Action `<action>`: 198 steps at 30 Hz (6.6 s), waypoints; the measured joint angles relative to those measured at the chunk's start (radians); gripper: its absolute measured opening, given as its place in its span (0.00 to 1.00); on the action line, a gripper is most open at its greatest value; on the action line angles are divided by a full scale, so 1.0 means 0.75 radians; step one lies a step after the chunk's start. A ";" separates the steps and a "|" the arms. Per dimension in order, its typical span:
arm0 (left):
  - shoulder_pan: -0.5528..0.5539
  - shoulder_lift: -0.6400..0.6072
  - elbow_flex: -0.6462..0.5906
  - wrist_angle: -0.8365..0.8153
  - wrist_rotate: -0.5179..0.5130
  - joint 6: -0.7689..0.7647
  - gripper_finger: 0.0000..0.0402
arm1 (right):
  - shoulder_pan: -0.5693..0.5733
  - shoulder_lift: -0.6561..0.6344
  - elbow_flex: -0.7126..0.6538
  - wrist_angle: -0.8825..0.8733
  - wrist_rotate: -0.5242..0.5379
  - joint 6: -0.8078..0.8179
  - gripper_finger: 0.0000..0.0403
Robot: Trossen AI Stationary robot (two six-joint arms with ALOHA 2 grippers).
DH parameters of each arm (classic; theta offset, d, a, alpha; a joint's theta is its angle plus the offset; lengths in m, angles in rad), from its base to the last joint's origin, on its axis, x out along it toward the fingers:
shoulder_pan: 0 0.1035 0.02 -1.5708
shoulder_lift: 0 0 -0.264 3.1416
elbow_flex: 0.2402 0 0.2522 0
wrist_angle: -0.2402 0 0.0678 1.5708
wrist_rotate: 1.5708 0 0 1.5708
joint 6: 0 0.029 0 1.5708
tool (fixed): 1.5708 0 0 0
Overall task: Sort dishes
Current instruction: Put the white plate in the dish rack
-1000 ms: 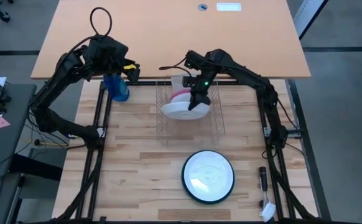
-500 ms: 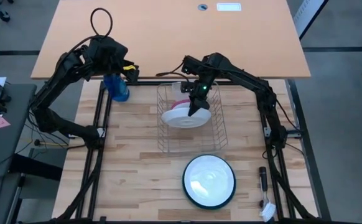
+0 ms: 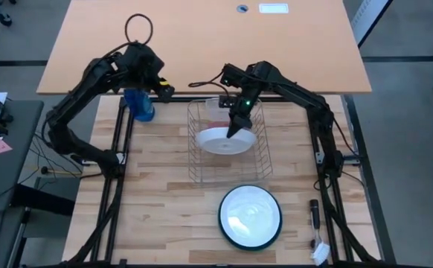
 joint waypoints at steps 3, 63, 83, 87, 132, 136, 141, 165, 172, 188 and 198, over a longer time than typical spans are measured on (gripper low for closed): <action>-0.002 0.034 -0.001 -0.003 0.026 0.006 0.29 | 0.032 -0.017 0.000 -0.001 -0.014 0.010 0.00; -0.007 0.081 0.001 -0.004 0.073 -0.004 0.29 | 0.091 -0.048 -0.213 0.000 0.302 0.136 0.30; -0.007 0.081 0.002 -0.001 0.115 -0.074 0.29 | 0.098 -0.055 -0.033 -0.002 0.321 0.256 0.65; -0.007 0.081 0.002 -0.001 0.115 -0.074 0.29 | 0.099 -0.055 -0.002 -0.005 0.306 0.311 0.65; -0.775 0.086 0.002 0.099 0.487 -0.273 0.26 | 0.492 -0.787 -0.323 -0.001 0.988 1.333 0.47; -0.996 0.143 0.002 0.108 0.361 -0.387 0.24 | 0.715 -0.897 -0.641 -0.001 0.988 1.597 0.47; -1.216 0.281 0.002 0.113 0.262 -0.558 0.23 | 1.121 -0.989 -0.979 0.034 0.987 1.998 0.47; -1.495 0.825 0.002 0.621 0.000 -0.884 0.23 | 1.481 -0.556 -1.527 0.914 1.072 2.545 0.47; -1.502 0.971 0.002 0.623 -0.068 -1.003 0.23 | 1.443 -0.484 -1.527 0.948 1.082 2.507 0.47; -1.480 1.111 0.004 0.628 -0.120 -1.014 0.23 | 1.523 -0.499 -1.527 0.858 1.040 2.540 0.47; -1.458 1.203 0.004 0.702 -0.052 -0.973 0.23 | 1.540 -0.499 -1.526 0.933 1.023 2.704 0.47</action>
